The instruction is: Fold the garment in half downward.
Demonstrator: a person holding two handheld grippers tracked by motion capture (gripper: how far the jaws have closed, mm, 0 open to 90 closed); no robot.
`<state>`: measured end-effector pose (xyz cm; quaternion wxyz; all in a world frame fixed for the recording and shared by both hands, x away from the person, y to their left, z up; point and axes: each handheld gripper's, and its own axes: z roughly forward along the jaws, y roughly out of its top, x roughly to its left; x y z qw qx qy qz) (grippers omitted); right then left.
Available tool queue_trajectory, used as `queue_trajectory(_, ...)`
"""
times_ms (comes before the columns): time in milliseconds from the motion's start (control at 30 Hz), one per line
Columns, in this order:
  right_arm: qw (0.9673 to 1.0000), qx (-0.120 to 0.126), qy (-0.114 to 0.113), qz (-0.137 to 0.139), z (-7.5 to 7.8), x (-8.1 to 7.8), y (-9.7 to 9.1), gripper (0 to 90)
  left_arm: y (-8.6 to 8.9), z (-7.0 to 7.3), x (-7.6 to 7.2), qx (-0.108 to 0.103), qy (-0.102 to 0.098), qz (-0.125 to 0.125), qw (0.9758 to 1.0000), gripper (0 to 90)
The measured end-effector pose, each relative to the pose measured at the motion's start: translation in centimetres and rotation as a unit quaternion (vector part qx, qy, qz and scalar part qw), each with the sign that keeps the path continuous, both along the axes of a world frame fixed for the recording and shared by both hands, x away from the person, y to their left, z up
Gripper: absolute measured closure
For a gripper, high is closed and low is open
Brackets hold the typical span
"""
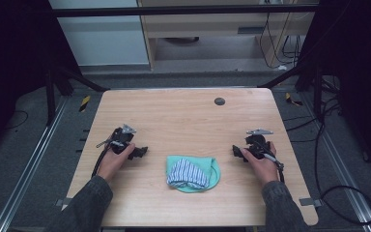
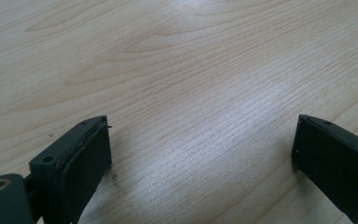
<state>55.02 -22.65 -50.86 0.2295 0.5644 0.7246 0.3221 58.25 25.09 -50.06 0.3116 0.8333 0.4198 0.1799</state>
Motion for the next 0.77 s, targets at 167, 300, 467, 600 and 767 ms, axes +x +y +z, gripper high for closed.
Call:
queue_trajectory(167, 0.9999, -0.016, -0.004, 0.002, -0.2, 0.0, 0.3, 5.1, 0.2, -0.3, 0.1, -0.014, -0.005, 0.004, 0.9999, 1.8)
queue_trajectory(300, 0.9999, -0.014, -0.005, 0.0, -0.2, 0.0, 0.4, 3.6, 0.2, -0.7, 0.0, -0.022, -0.021, 0.009, 0.9995, 0.8)
queue_trajectory(467, 0.9998, -0.017, -0.003, -0.01, -0.3, 0.2, 0.6, 0.4, 0.1, -0.7, 0.0, -0.023, -0.02, 0.013, 0.9995, 0.0)
queue_trajectory(600, 0.9994, -0.015, -0.001, -0.031, -0.3, 0.2, 0.9, 0.2, 0.2, -0.7, -0.1, -0.023, -0.019, 0.015, 0.9994, 0.0)
queue_trajectory(767, 0.999, -0.016, -0.002, -0.042, -0.3, 0.1, 1.1, 0.2, 0.2, -0.7, -0.1, -0.023, -0.019, 0.018, 0.9994, 0.0)
